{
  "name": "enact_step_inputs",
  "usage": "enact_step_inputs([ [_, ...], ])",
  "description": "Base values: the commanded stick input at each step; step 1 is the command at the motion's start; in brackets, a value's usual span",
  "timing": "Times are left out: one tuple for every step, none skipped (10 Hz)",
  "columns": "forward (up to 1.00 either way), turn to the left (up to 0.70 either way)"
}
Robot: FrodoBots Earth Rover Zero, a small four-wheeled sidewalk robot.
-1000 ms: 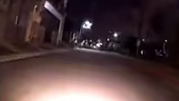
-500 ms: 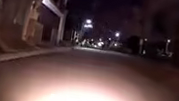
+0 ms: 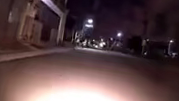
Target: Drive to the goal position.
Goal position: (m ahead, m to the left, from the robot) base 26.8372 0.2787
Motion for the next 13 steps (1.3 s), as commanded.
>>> enact_step_inputs([
  [0.85, 0.00],
  [0.85, 0.00],
  [0.85, 0.00],
  [0.85, 0.00],
  [0.85, 0.00],
  [0.85, 0.00],
  [0.85, 0.00],
  [0.85, 0.00],
  [0.85, 0.00],
  [0.85, 0.00],
  [0.85, 0.00],
  [0.85, 0.00],
  [0.85, 0.00],
])
